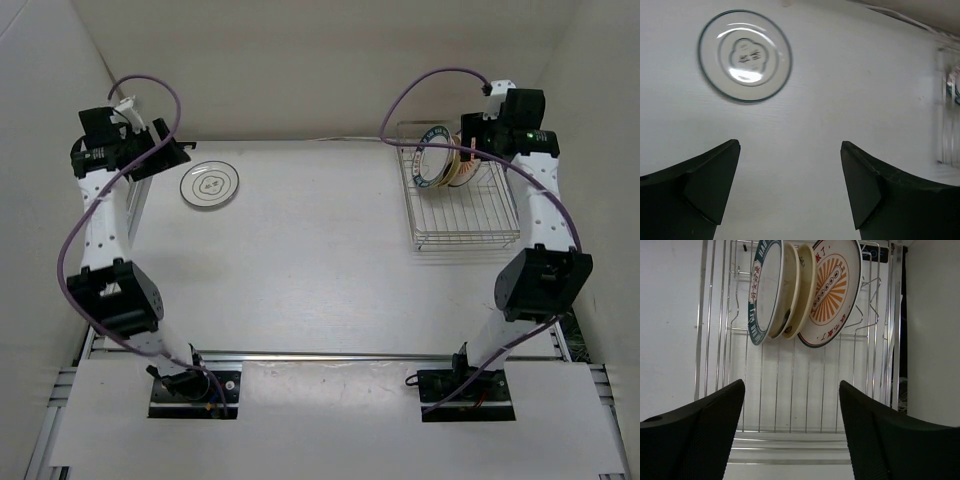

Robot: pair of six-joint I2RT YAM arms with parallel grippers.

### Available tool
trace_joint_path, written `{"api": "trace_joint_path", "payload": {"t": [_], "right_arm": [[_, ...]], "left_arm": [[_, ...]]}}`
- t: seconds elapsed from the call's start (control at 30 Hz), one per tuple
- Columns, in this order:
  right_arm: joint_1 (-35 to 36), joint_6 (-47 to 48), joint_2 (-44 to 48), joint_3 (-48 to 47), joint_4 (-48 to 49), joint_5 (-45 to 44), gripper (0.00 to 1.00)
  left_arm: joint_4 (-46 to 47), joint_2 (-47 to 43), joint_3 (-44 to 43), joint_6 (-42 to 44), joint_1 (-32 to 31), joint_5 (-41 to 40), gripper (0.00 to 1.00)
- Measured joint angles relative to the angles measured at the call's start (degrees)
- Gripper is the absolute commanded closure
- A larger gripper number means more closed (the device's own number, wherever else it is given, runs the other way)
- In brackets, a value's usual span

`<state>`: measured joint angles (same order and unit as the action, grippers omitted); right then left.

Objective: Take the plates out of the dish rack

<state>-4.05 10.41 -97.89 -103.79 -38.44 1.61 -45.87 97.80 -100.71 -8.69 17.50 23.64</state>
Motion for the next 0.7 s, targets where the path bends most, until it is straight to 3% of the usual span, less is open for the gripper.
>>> {"api": "trace_joint_path", "payload": {"t": [0.13,0.23,0.47,0.7], "right_arm": [[0.0,-1.4,-5.7,-2.9,0.0,0.2,0.4],[0.2,-1.6,-9.2,-5.0,0.0,0.5,0.46],[1.8,-1.9,-16.3,-11.7,0.0,1.7,0.46],[3.1,-2.0,-22.5,-16.2,0.8,2.2,0.47]], "left_arm": [[0.1,-9.0,3.3,3.2,-4.4,8.0,0.03],[-0.3,-12.6,5.4,5.5,-5.5,15.1,0.03],[-3.9,-13.5,14.0,10.8,-5.1,28.7,0.01],[-6.6,-13.4,16.2,13.2,-5.1,35.0,0.01]]}}
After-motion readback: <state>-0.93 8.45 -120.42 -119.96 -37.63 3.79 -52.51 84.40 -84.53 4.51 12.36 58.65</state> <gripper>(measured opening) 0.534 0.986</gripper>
